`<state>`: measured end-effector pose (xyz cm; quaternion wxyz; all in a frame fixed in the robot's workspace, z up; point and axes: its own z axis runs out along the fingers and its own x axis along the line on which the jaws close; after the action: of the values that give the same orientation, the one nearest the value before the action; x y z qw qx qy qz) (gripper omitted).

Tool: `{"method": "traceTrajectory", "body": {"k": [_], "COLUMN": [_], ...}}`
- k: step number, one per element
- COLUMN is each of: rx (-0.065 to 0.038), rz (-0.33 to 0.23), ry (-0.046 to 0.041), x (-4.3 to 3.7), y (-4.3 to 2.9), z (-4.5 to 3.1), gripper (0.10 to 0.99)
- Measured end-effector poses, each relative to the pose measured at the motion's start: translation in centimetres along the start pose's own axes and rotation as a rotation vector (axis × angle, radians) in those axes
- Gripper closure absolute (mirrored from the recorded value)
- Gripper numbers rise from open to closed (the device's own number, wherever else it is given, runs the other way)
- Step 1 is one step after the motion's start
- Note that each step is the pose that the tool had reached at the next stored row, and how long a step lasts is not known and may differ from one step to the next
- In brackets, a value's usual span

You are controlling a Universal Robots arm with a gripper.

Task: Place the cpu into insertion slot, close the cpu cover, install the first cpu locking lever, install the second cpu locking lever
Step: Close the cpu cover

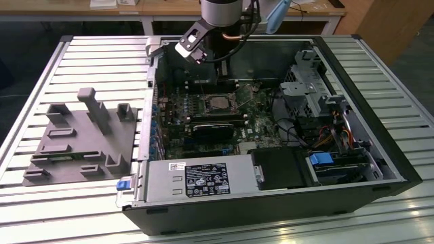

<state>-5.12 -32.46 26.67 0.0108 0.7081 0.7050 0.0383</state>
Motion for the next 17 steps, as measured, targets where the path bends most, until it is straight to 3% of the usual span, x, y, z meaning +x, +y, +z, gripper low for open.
{"method": "traceTrajectory", "body": {"k": [7, 17], "rx": [0.0, 0.0], "rz": [0.0, 0.0], "ry": [-0.0001, 0.0001], "x": [0.0, 0.01], "y": [0.24, 2.08], "z": [-0.01, 0.12], "gripper": [0.984, 0.984]}}
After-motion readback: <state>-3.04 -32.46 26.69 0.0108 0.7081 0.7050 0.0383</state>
